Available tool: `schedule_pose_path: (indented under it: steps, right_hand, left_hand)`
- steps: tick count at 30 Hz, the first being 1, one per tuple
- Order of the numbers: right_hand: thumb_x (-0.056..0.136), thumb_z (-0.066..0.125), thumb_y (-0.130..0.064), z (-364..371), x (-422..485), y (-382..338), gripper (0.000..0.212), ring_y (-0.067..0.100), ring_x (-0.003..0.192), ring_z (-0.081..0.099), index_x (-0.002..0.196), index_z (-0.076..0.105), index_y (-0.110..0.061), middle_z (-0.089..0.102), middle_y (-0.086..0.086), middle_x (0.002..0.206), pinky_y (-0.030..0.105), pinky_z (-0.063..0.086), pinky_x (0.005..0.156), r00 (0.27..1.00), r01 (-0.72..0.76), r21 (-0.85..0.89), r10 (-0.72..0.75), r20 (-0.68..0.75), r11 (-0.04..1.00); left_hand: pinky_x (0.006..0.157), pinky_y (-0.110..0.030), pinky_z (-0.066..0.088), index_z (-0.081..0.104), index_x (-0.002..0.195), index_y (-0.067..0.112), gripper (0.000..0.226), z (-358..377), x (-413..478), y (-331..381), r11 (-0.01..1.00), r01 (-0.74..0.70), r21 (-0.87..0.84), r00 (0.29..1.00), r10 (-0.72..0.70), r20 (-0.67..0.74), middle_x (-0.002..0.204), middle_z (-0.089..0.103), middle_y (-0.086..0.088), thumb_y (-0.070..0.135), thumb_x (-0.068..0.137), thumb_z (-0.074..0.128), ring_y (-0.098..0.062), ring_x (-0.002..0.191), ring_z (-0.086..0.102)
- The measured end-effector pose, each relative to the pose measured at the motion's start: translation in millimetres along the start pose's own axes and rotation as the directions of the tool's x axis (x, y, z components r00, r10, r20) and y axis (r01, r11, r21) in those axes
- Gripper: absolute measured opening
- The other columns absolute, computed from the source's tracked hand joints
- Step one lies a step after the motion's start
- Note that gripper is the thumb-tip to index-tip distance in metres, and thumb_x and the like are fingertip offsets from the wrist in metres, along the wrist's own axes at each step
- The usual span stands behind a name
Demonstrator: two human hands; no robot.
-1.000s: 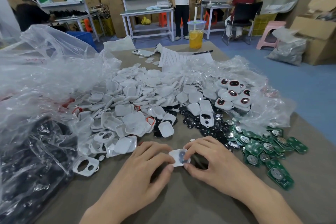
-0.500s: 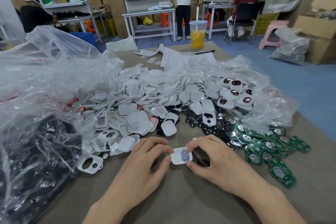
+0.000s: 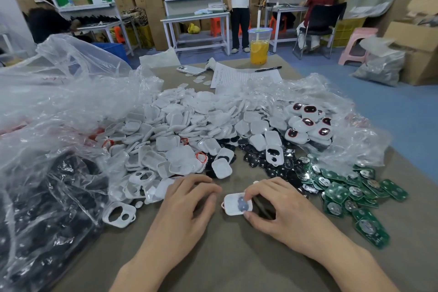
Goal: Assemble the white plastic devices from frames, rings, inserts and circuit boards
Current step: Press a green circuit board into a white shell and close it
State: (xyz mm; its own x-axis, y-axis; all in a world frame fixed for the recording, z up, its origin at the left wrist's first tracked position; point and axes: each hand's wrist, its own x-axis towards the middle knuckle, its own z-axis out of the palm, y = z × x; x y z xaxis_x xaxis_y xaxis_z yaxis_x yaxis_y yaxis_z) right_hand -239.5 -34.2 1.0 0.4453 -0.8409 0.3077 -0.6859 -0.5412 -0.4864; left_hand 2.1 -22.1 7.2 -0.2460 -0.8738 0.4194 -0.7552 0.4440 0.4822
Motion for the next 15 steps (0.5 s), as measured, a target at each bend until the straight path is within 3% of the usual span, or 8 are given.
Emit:
schedule_pose_path:
  steps: [4, 8, 12, 15]
  right_hand:
    - [0.089, 0.057, -0.06, -1, -1, -3, 0.035, -0.01, 0.125, 0.037, 0.122, 0.051, -0.048, 0.05, -0.04, 0.118, 0.003, 0.027, 0.098, 1.0, -0.021, 0.005, 0.021, 0.01, 1.0]
    - [0.096, 0.051, -0.052, -6, 2, -4, 0.028, -0.007, 0.124, 0.04, 0.122, 0.056, -0.043, 0.053, -0.035, 0.118, 0.005, 0.029, 0.099, 0.993, -0.049, 0.047, 0.053, -0.104, 0.998]
    - [0.098, 0.056, -0.027, -13, 35, 8, 0.025, 0.005, 0.115, 0.045, 0.121, 0.066, -0.027, 0.064, -0.016, 0.117, 0.018, 0.031, 0.102, 0.963, -0.106, -0.047, 0.091, -0.252, 0.993]
    - [0.1, 0.052, -0.033, -12, 68, 16, 0.032, 0.017, 0.125, 0.043, 0.13, 0.062, -0.026, 0.062, -0.007, 0.128, 0.031, 0.031, 0.108, 0.969, -0.182, -0.173, 0.146, -0.198, 0.968]
  left_hand:
    - [0.096, -0.032, 0.042, 0.068, 0.11, 0.033, 0.019, 2, 5, -3, 0.998, 0.059, 0.032, 0.996, -0.057, -0.064, 0.115, 0.056, 0.023, 0.022, 0.097, 0.06, -0.004, 0.111, 0.048]
    - [0.095, -0.035, 0.039, 0.07, 0.111, 0.024, 0.02, 5, 16, -8, 0.988, 0.018, 0.155, 0.997, -0.006, -0.074, 0.115, 0.061, 0.012, 0.021, 0.094, 0.059, -0.016, 0.109, 0.053]
    - [0.097, -0.034, 0.034, 0.073, 0.109, 0.02, 0.02, 10, 44, -12, 0.968, -0.028, 0.248, 0.993, 0.055, -0.106, 0.114, 0.067, 0.004, 0.02, 0.092, 0.062, -0.024, 0.108, 0.058]
    - [0.095, -0.039, 0.039, 0.074, 0.106, 0.014, 0.018, 12, 70, -17, 0.955, -0.064, 0.29, 0.98, 0.115, -0.162, 0.109, 0.07, -0.001, 0.011, 0.091, 0.065, -0.029, 0.103, 0.062]
